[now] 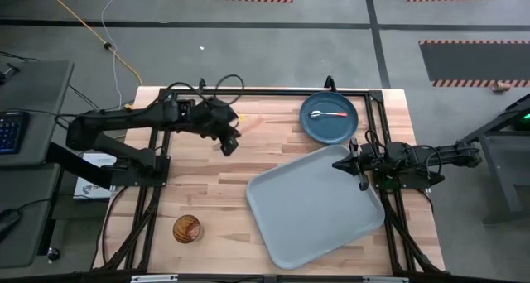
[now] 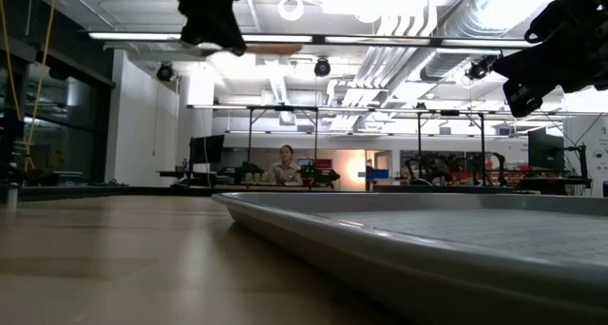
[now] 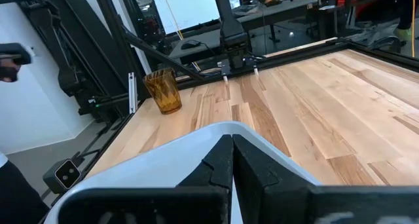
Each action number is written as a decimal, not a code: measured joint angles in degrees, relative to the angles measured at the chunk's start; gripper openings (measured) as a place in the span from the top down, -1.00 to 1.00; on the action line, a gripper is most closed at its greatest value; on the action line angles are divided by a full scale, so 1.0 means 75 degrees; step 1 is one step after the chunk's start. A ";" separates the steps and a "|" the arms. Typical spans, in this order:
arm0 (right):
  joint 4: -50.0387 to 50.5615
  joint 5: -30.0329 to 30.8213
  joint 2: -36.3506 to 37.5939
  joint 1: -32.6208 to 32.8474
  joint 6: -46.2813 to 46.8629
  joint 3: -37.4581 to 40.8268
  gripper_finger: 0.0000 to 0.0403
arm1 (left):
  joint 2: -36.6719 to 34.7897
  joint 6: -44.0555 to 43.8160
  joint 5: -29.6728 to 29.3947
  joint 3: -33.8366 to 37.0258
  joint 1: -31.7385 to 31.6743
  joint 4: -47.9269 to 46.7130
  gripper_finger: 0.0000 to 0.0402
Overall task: Pick and place plate/cup/fork/spoon on tray
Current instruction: Put the light brown fork to the right of the gray tray
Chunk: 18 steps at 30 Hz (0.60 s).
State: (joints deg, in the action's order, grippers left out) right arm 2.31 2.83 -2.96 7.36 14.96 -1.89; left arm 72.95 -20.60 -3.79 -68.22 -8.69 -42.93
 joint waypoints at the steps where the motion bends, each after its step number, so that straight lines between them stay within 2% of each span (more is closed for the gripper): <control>1: 0.0000 0.0000 0.0000 0.0003 0.0000 0.0000 1.00 | 0.0033 0.0228 0.0120 -0.0078 0.0118 -0.0038 0.86; 6: -0.0008 0.0077 0.0000 0.0003 -0.0001 0.0000 1.00 | 0.0079 0.0902 0.0363 -0.0221 0.0646 -0.0068 0.86; 10: -0.0138 0.0718 -0.0003 0.0003 0.0034 0.0000 1.00 | 0.0079 0.1020 0.0481 -0.0222 0.0883 -0.0090 0.85; 14: -0.0807 0.1353 -0.0006 0.0003 0.1103 0.0006 1.00 | 0.0079 0.0990 0.0481 -0.0222 0.1021 -0.0075 0.86; 18: -0.2135 0.2526 -0.0003 0.0003 0.2646 0.0006 1.00 | 0.0079 0.0988 0.0483 -0.0222 0.1032 -0.0077 0.85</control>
State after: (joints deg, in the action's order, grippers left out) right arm -13.71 21.78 -2.98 7.38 34.80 -1.85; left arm 73.54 -13.19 -0.16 -69.89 -0.95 -43.51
